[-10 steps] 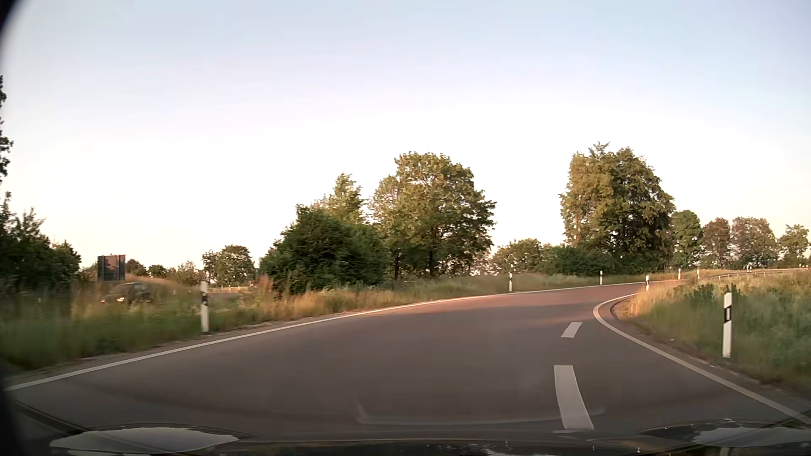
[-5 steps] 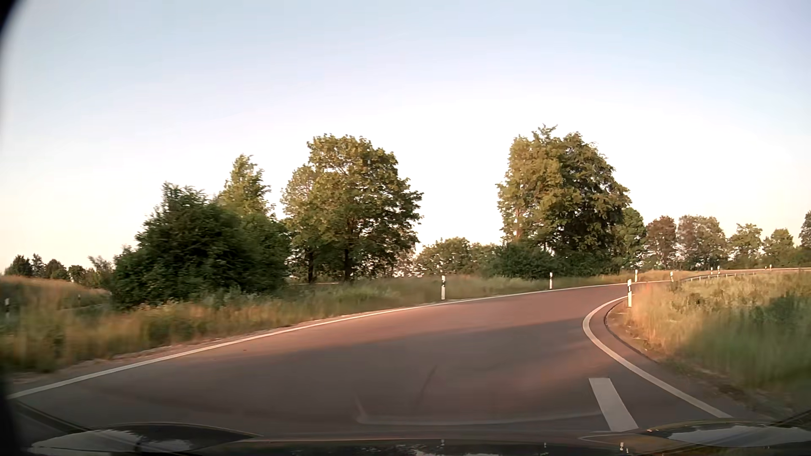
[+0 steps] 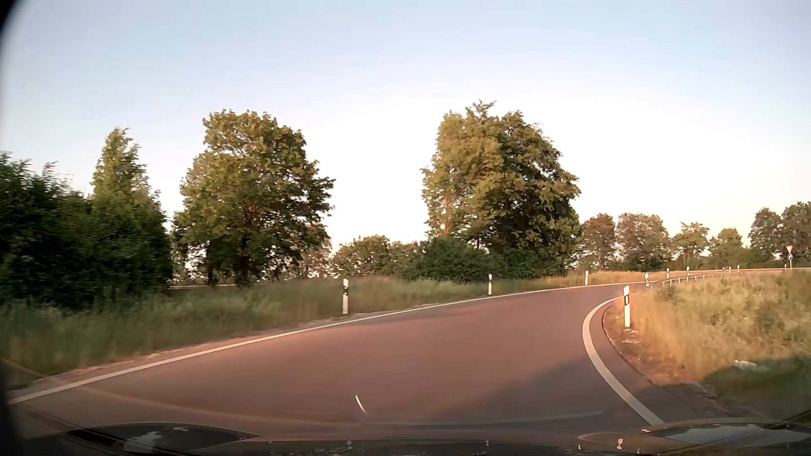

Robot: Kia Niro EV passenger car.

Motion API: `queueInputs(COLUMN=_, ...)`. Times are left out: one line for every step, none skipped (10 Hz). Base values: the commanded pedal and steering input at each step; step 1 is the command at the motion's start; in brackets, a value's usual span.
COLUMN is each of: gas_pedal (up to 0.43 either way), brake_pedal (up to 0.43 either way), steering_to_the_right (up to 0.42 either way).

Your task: Follow the waypoints while adhering to traffic rules and regulations

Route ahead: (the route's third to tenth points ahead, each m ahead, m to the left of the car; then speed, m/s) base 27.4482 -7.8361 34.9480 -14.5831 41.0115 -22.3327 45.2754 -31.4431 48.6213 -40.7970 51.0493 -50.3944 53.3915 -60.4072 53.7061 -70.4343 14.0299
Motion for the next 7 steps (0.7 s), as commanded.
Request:
queueInputs(gas_pedal=0.209, brake_pedal=0.018, steering_to_the_right=0.117)
queueInputs(gas_pedal=0.209, brake_pedal=0.018, steering_to_the_right=0.117)
queueInputs(gas_pedal=0.209, brake_pedal=0.018, steering_to_the_right=0.117)
queueInputs(gas_pedal=0.209, brake_pedal=0.018, steering_to_the_right=0.117)
queueInputs(gas_pedal=0.209, brake_pedal=0.018, steering_to_the_right=0.116)
queueInputs(gas_pedal=0.209, brake_pedal=0.018, steering_to_the_right=0.115)
queueInputs(gas_pedal=0.209, brake_pedal=0.018, steering_to_the_right=0.114)
